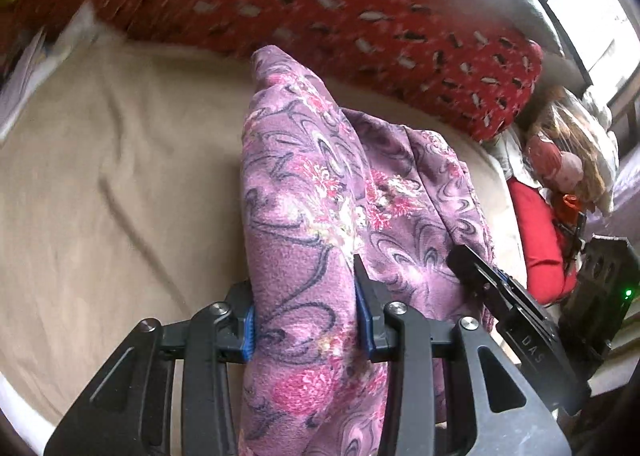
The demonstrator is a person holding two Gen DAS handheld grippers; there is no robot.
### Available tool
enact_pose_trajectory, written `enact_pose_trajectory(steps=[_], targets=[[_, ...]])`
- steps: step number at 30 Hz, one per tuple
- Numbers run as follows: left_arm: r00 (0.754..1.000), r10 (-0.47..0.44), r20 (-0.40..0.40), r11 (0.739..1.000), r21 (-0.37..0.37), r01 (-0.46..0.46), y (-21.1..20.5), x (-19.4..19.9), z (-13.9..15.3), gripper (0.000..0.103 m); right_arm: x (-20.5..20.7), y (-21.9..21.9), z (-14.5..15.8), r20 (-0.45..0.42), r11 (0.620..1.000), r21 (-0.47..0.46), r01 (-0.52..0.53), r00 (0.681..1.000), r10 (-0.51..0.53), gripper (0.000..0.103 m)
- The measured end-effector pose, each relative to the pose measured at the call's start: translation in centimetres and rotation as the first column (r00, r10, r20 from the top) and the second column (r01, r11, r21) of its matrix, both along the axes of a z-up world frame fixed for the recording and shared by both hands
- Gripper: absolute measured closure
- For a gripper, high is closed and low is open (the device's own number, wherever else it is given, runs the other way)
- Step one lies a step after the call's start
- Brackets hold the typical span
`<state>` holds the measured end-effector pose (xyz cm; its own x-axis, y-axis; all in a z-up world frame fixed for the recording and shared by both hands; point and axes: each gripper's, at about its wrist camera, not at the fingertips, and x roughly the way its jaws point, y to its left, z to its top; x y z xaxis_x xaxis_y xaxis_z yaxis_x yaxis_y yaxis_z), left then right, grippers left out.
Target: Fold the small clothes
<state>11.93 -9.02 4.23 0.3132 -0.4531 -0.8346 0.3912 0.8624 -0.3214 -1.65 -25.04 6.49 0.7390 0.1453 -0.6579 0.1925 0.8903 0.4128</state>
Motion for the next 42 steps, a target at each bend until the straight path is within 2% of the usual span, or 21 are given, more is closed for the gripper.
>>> enact_pose_trajectory(steps=[2,4,7,9,13,15,19,22,23,24,25,26,28,29,32,34,35,36,38,40,42], targets=[[0.998,0.024,-0.064,1.0,-0.01,-0.025,1.6,-0.3,-2.2,0.067,-0.6,0.8,-1.4,-0.013,1.0,0.029,-0.001,1.0,0.001,0.082],[0.992,0.049,-0.116,0.999,0.013,-0.048,2.3,-0.4,-4.6,0.066,-0.9,0.9,-3.2,-0.045,0.998,0.052,0.022,0.999,-0.02,0.084],[0.982,0.07,-0.176,0.997,0.025,-0.067,3.2,-0.4,-7.6,0.054,-1.2,-0.2,-7.2,-0.2,0.993,0.081,0.085,0.977,-0.068,0.085],[0.981,0.07,-0.179,0.997,-0.009,-0.073,4.1,-0.6,-7.4,0.05,-1.8,-1.4,-7.7,-0.207,0.989,0.103,0.104,0.975,-0.081,0.084],[0.99,0.066,-0.122,0.997,-0.033,-0.071,4.7,-1.1,-5.2,0.052,-2.3,-3.1,-5.2,-0.165,0.986,0.07,0.154,0.976,-0.14,0.08],[0.996,0.065,-0.059,0.998,-0.022,-0.067,4.0,-1.0,-3.7,0.051,-1.8,-3.3,-3.4,-0.085,0.986,0.102,0.132,0.989,-0.124,0.08],[0.998,0.064,0.008,0.998,0.025,-0.064,1.7,0.4,-3.4,0.046,1.6,-2.6,-1.8,-0.027,0.989,0.136,0.05,0.999,-0.046,0.079],[0.996,0.092,-0.006,0.991,0.096,-0.091,0.9,2.3,-5.4,0.044,3.8,-2.5,-3.1,-0.049,0.994,0.107,0.037,0.998,-0.032,0.08],[0.995,0.099,-0.023,0.99,0.104,-0.096,0.8,3.0,-6.3,0.034,4.7,-2.9,-4.3,-0.09,0.994,0.094,0.051,0.995,-0.042,0.08],[0.993,0.106,-0.054,0.99,0.096,-0.1,0.9,3.7,-7.2,0.024,5.7,-3.5,-6.1,-0.168,0.994,0.076,0.074,0.984,-0.06,0.086],[0.99,0.114,-0.082,0.991,0.085,-0.107,1.1,4.2,-7.6,0.022,6.1,-3.9,-7.5,-0.219,0.994,0.077,0.083,0.974,-0.064,0.09],[0.987,0.118,-0.108,0.992,0.066,-0.111,1.5,4.5,-7.7,0.022,6.1,-4.6,-8.0,-0.206,0.991,0.104,0.088,0.976,-0.065,0.095],[0.985,0.113,-0.127,0.993,0.035,-0.109,2.4,4.3,-7.1,0.022,5.6,-5.7,-7.2,-0.182,0.983,0.15,0.11,0.98,-0.082,0.095],[0.987,0.109,-0.118,0.994,0.036,-0.105,2.8,4.0,-6.7,0.023,5.1,-6.0,-6.6,-0.184,0.98,0.161,0.115,0.979,-0.085,0.086],[0.995,0.081,-0.057,0.996,0.045,-0.078,4.2,1.5,-5.5,0.023,2.2,-5.7,-4.6,-0.141,0.988,0.152,0.027,0.99,-0.006,0.085],[0.996,0.085,-0.041,0.995,0.063,-0.082,5.0,-0.2,-5.8,0.023,0.1,-5.6,-4.6,-0.111,0.989,0.146,-0.014,0.993,0.03,0.077],[0.996,0.083,-0.042,0.993,0.087,-0.079,4.9,-0.7,-6.6,0.022,-1.1,-5.2,-5.1,-0.113,0.991,0.133,-0.029,0.993,0.044,0.068],[0.996,0.082,-0.044,0.991,0.108,-0.077,4.7,-0.9,-7.2,0.022,-1.2,-5.1,-5.7,-0.135,0.993,0.111,-0.034,0.99,0.049,0.065],[0.994,0.098,-0.048,0.989,0.12,-0.092,4.9,-1.6,-7.7,0.022,-1.1,-4.3,-7.9,-0.24,0.997,0.05,-0.064,0.968,0.075,0.068],[0.994,0.092,-0.058,0.99,0.109,-0.086,5.3,-2.5,-6.9,0.023,-2.1,-4.6,-7.2,-0.22,0.998,0.047,-0.032,0.975,0.042,0.066],[0.997,0.074,-0.018,0.99,0.119,-0.071,5.6,-4.1,-6.1,0.023,-3.3,-5.1,-6.2,-0.202,0.998,0.065,-0.016,0.979,0.029,0.063]])
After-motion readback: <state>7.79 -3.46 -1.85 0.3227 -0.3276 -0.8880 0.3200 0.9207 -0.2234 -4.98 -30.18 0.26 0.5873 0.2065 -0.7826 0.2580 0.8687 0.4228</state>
